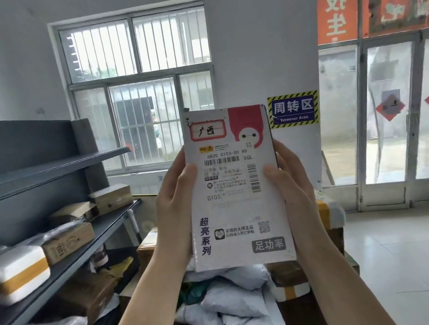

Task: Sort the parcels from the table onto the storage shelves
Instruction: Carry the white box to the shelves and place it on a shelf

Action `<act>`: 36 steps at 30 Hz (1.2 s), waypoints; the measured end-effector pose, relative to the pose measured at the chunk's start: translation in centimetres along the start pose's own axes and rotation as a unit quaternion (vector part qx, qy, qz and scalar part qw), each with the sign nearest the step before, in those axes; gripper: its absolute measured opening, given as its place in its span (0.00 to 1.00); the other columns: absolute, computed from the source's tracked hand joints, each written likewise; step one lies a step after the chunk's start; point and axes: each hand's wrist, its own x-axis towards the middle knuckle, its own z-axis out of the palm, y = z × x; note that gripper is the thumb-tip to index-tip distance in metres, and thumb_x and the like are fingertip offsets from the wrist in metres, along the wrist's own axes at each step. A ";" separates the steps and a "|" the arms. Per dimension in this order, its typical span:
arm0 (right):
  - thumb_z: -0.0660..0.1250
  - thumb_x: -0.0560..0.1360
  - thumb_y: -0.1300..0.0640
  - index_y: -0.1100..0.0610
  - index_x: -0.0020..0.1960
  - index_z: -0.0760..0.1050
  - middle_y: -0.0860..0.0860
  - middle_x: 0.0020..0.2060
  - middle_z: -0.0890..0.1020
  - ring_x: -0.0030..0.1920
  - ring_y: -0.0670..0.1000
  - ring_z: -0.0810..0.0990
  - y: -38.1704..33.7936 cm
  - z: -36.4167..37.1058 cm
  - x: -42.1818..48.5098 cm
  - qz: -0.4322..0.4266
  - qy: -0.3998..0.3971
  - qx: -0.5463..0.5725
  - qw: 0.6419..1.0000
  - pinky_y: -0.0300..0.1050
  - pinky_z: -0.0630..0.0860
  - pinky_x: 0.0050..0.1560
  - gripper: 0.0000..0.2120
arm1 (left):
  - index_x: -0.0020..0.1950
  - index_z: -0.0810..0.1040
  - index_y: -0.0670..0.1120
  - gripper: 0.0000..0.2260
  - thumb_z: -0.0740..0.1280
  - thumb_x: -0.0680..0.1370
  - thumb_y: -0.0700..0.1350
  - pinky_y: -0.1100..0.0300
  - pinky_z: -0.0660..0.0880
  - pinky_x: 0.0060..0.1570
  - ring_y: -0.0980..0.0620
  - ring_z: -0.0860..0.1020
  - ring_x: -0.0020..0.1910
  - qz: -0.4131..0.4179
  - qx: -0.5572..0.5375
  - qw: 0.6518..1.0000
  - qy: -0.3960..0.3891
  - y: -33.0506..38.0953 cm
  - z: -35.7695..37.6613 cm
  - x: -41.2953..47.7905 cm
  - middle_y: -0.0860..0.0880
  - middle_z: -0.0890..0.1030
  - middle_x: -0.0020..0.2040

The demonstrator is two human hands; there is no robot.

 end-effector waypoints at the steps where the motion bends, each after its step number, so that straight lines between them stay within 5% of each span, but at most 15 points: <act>1: 0.64 0.76 0.58 0.48 0.69 0.73 0.47 0.52 0.88 0.50 0.52 0.87 -0.3 -0.2 -0.2 0.003 -0.011 0.008 1.000 0.45 0.85 0.45 0.22 | 0.70 0.76 0.56 0.21 0.64 0.76 0.52 0.55 0.82 0.44 0.44 0.85 0.54 0.000 0.007 1.000 0.012 0.2 0.3 -0.5 0.47 0.85 0.59; 7: 0.63 0.76 0.58 0.49 0.69 0.73 0.47 0.51 0.87 0.49 0.52 0.87 -2.1 -2.4 -2.7 0.036 -0.073 0.055 0.995 0.44 0.84 0.44 0.22 | 0.72 0.73 0.54 0.23 0.64 0.77 0.53 0.49 0.82 0.50 0.43 0.84 0.56 0.003 0.045 0.996 0.072 1.9 2.9 -5.6 0.45 0.84 0.60; 16: 0.66 0.76 0.58 0.48 0.70 0.74 0.52 0.55 0.87 0.53 0.59 0.87 -5.1 1.0 -8.9 0.152 -0.212 0.163 0.952 0.52 0.86 0.46 0.22 | 0.68 0.76 0.57 0.16 0.63 0.81 0.47 0.56 0.83 0.46 0.49 0.85 0.53 0.016 0.143 0.948 0.286 9.2 4.0 -17.2 0.49 0.86 0.56; 20: 0.66 0.75 0.56 0.47 0.70 0.73 0.51 0.56 0.87 0.55 0.58 0.87 -7.9 5.7 -13.1 0.176 -0.290 0.222 0.914 0.54 0.85 0.49 0.24 | 0.60 0.80 0.58 0.12 0.65 0.80 0.46 0.59 0.82 0.42 0.52 0.86 0.49 0.050 0.185 0.906 0.378 15.5 3.4 -23.0 0.51 0.88 0.50; 30: 0.66 0.75 0.55 0.48 0.70 0.74 0.54 0.60 0.85 0.60 0.59 0.84 -18.3 14.6 -26.4 0.206 -0.440 0.342 0.804 0.64 0.81 0.57 0.23 | 0.68 0.77 0.51 0.16 0.64 0.80 0.47 0.53 0.82 0.48 0.48 0.85 0.54 0.122 0.320 0.782 0.521 29.6 5.4 -39.4 0.48 0.86 0.56; 36: 0.67 0.75 0.55 0.44 0.69 0.74 0.52 0.62 0.84 0.62 0.59 0.83 -26.5 18.0 -36.7 0.221 -0.503 0.396 0.736 0.65 0.81 0.58 0.23 | 0.68 0.77 0.51 0.16 0.64 0.80 0.48 0.58 0.82 0.42 0.50 0.86 0.51 0.151 0.357 0.709 0.589 38.5 8.7 -50.6 0.49 0.87 0.54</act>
